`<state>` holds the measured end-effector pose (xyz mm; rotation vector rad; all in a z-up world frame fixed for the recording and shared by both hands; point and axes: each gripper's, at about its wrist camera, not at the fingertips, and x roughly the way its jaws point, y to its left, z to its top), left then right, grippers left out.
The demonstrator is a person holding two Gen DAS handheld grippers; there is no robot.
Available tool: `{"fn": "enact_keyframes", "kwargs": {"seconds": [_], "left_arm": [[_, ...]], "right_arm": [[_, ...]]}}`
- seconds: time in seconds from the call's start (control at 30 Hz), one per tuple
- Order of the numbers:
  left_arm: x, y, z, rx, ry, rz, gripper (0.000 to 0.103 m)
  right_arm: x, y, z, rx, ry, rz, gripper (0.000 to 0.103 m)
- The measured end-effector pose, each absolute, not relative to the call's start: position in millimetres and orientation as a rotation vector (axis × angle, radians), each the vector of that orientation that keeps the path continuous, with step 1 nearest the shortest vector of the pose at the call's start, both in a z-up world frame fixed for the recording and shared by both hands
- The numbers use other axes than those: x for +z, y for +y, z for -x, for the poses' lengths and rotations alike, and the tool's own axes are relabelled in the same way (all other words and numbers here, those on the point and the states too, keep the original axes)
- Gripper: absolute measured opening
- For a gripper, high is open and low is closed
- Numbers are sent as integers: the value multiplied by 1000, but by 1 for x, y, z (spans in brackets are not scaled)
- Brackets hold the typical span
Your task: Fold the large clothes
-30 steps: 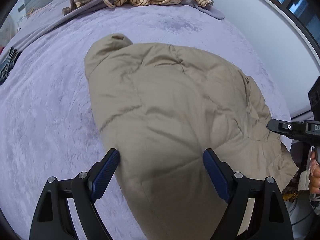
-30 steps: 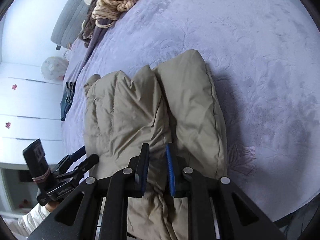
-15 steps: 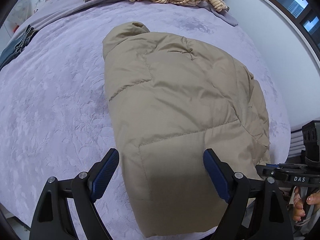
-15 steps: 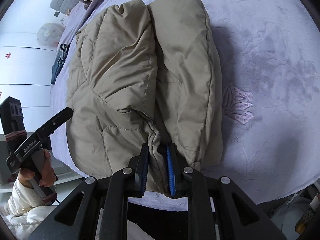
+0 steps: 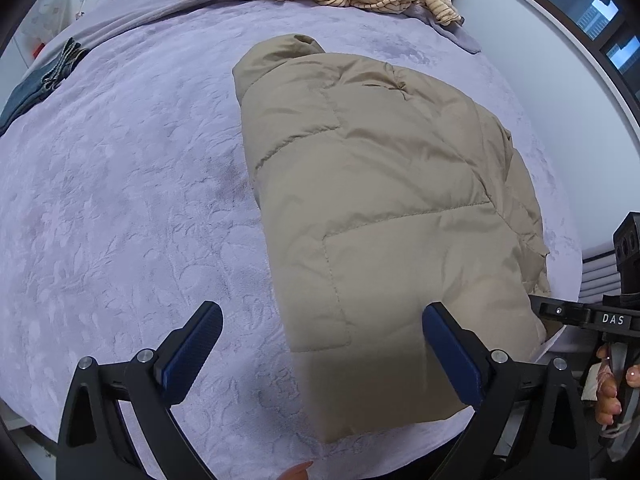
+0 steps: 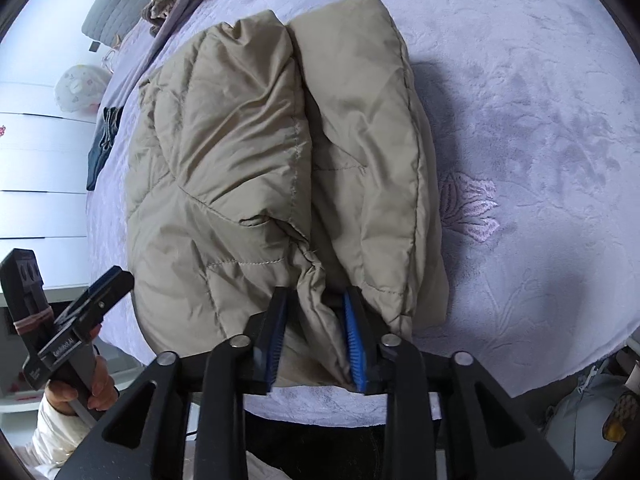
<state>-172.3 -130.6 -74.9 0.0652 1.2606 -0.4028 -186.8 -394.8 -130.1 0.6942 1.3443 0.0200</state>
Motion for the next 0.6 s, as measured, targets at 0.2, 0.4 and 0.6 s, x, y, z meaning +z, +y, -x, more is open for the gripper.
{"fn": "enact_keyframes", "kwargs": {"seconds": [0.2, 0.4, 0.6], "left_arm": [[-74, -118, 175, -414, 1264, -65, 101], [-74, -103, 178, -425, 1258, -80, 101], [-74, -85, 177, -415, 1257, -62, 101]], "right_arm": [[-101, -377, 195, -30, 1248, -662, 62], [-88, -361, 204, -73, 1180, -670, 76], [-73, -349, 198, -89, 1144, -641, 79]]}}
